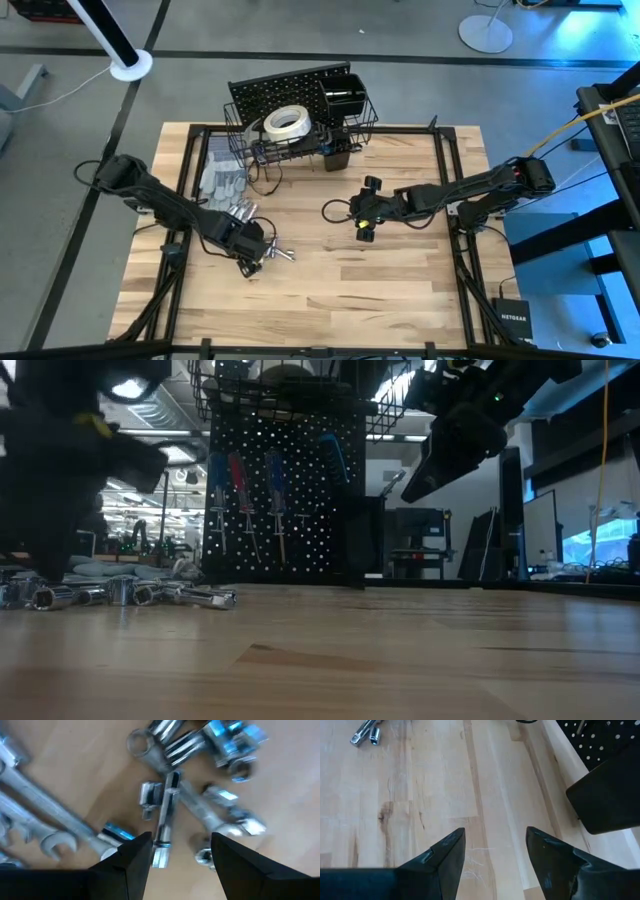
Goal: Hang tools onto peg board
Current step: Put the extension bar into the top black bin on the pegboard
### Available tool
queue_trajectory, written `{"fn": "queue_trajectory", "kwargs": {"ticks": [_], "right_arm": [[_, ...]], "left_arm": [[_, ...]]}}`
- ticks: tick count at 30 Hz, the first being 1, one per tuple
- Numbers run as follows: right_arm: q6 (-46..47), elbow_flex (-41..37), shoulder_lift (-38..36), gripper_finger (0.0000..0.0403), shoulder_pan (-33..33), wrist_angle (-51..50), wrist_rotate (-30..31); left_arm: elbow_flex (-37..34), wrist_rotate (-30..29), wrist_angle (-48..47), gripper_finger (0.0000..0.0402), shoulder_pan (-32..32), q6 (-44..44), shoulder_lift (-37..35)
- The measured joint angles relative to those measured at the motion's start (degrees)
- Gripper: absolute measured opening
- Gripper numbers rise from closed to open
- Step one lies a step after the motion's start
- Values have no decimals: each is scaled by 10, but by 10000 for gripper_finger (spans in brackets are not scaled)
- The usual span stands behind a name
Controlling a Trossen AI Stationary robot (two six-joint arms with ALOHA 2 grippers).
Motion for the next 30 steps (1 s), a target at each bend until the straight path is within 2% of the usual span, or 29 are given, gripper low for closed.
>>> {"fn": "queue_trajectory", "kwargs": {"ticks": [8, 11, 18, 22, 25, 27, 30], "right_arm": [[0, 0, 0, 215, 0, 12, 0], [0, 0, 0, 215, 0, 19, 0], [0, 0, 0, 215, 0, 21, -8], [1, 0, -21, 215, 14, 20, -20], [2, 0, -47, 215, 39, 24, -20], [2, 0, -60, 215, 54, 38, -20], [0, 0, -62, 215, 77, 105, -23]], "left_arm": [[-19, -9, 0, 185, 1, 11, 37], [-19, -15, 1, 154, 1, 20, 41], [-18, -16, 7, 51, 0, 43, 40], [0, -22, -5, 48, -12, 63, 19], [27, -32, -15, 48, -24, 65, -23], [39, -58, -16, 48, -34, 65, -50], [50, -133, 24, 50, -49, 76, -96]]}}
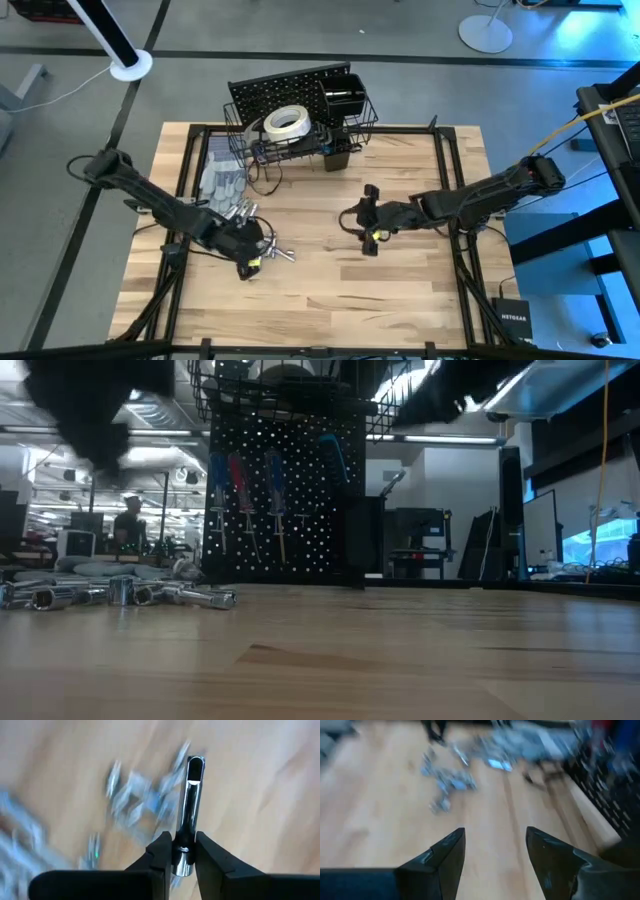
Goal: Hang tools onto peg board
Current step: Put the extension bar into the top black bin on the pegboard
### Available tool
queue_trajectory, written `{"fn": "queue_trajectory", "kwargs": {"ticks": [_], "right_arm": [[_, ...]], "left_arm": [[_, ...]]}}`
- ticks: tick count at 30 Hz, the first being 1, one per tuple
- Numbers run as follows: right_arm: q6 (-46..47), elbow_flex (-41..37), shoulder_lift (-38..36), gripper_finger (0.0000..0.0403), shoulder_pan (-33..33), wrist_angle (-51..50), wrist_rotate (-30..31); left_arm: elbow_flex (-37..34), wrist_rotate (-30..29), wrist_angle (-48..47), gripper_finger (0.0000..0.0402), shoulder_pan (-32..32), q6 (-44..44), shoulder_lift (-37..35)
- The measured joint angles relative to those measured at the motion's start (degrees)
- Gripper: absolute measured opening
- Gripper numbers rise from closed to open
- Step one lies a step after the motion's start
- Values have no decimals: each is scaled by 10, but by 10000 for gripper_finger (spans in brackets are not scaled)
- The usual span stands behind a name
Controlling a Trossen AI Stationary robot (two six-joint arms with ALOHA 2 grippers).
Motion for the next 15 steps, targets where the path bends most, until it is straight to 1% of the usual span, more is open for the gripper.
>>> {"fn": "queue_trajectory", "kwargs": {"ticks": [2, 4, 9, 12, 15], "right_arm": [[-12, 0, 13, 215, 11, 68, -15], [-26, 0, 35, 215, 14, 139, -31], [-40, 0, 112, 215, 4, 335, -98], [-40, 0, 159, 215, 0, 435, -116], [-29, 0, 193, 215, 1, 517, -116]], "left_arm": [[-1, -52, 55, 55, -7, 25, -21], [-3, -92, 113, 56, -11, 67, -28], [-4, -165, 270, 54, -6, 191, -12], [-4, -191, 350, 56, -5, 251, 2], [-3, -193, 404, 57, -2, 301, 10]]}}
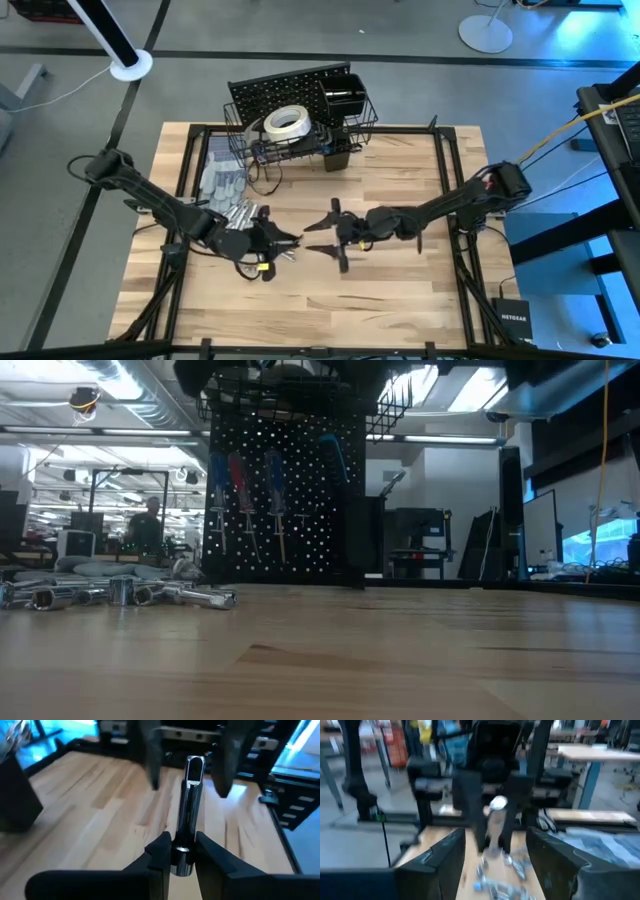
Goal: Hang tools onto peg board
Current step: Put the extension bar into the top black bin on the pegboard
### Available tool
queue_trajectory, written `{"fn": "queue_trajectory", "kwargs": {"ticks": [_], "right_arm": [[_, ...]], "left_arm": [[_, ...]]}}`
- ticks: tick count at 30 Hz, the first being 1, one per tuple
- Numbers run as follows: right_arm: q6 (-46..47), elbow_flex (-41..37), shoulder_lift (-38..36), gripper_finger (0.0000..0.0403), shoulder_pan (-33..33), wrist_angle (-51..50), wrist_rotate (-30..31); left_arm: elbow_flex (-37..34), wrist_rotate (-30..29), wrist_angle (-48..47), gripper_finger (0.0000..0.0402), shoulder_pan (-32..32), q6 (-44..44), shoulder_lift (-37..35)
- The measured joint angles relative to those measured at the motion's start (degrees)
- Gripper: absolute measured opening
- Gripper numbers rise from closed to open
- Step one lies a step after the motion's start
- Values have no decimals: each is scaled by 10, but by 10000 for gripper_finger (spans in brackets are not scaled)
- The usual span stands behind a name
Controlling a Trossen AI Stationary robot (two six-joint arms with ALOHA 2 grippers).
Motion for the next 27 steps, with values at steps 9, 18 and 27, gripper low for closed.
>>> {"fn": "queue_trajectory", "kwargs": {"ticks": [9, 18, 27], "right_arm": [[18, 0, 22, 211, 0, 83, 0], [29, 1, 27, 93, -20, 97, -2], [-14, 1, 19, 37, -30, 87, 2]], "left_arm": [[0, 2, 23, 58, 12, 23, 3], [0, 0, 45, 61, 16, 47, 3], [0, 3, 40, 110, 35, 40, 3]]}}
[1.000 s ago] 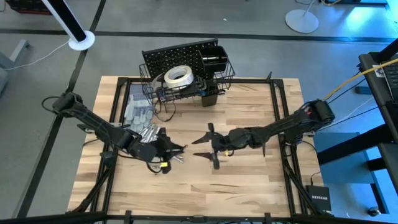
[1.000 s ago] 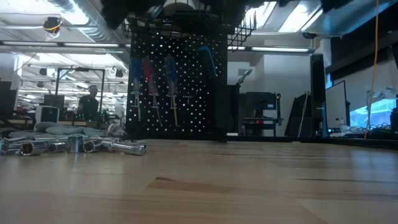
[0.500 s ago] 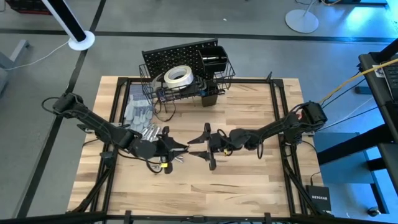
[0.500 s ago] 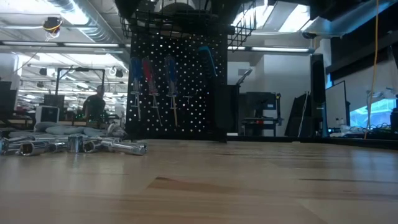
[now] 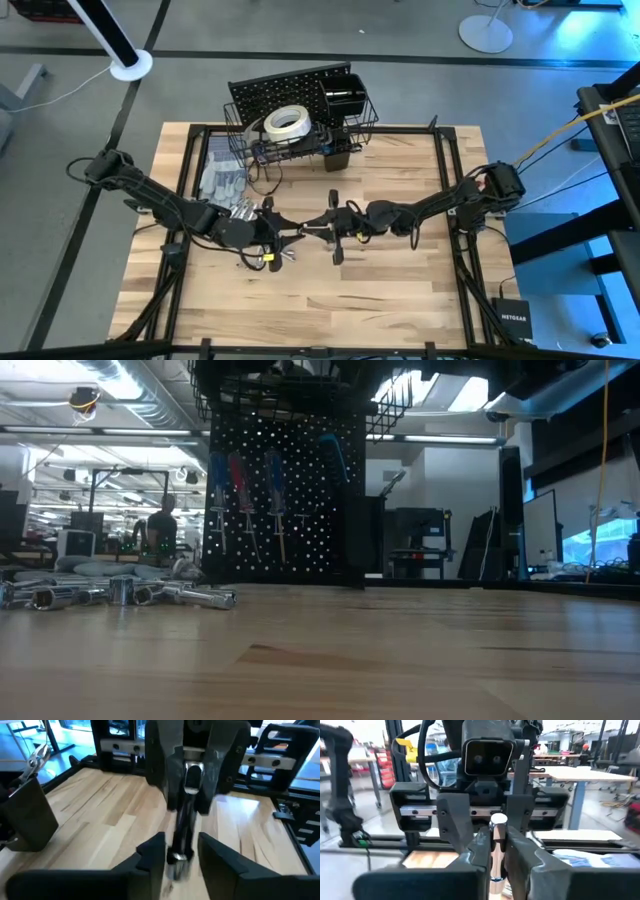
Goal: Hang tools onto peg board
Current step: Put the extension bar into the top black bin on the pegboard
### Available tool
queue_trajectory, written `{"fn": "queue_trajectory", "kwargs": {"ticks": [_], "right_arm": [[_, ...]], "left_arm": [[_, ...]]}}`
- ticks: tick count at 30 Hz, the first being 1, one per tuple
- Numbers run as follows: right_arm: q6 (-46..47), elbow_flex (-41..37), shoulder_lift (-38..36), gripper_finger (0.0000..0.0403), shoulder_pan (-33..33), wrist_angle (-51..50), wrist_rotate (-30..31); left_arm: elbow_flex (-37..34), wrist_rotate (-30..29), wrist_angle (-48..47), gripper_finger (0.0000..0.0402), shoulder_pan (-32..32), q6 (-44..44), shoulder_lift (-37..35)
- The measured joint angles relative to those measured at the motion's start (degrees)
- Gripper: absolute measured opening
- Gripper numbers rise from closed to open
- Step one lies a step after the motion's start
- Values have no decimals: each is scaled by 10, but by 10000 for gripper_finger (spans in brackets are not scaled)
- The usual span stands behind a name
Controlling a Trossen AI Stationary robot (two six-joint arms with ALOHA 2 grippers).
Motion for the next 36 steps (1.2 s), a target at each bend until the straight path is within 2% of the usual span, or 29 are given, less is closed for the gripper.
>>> {"fn": "queue_trajectory", "kwargs": {"ticks": [5, 8, 11, 14, 19, 23, 26, 29, 36], "right_arm": [[-49, 0, -70, 37, 0, -66, 35], [-85, 0, -130, 37, 0, -112, 71], [-133, 20, -184, 38, -4, -170, 121], [-182, 82, -213, 39, -17, -271, 166], [-200, 242, -202, 39, -67, -452, 187], [-203, 368, -180, 40, -121, -545, 184], [-203, 429, -161, 40, -165, -582, 183], [-199, 461, -149, 40, -205, -585, 182], [-151, 465, -134, 45, -268, -599, 154]], "left_arm": [[1, 0, -64, 154, -8, -28, -3], [-7, -15, -89, 166, -24, -62, -1], [-52, -67, -35, 166, -45, -87, 1], [-111, -114, 45, 163, -60, -114, 5], [-196, -179, 138, 159, -73, -144, 10], [-217, -193, 155, 160, -76, -146, 11], [-218, -193, 159, 159, -78, -138, 11], [-217, -193, 158, 157, -78, -143, 11], [-217, -192, 155, 157, -82, -147, 10]]}}
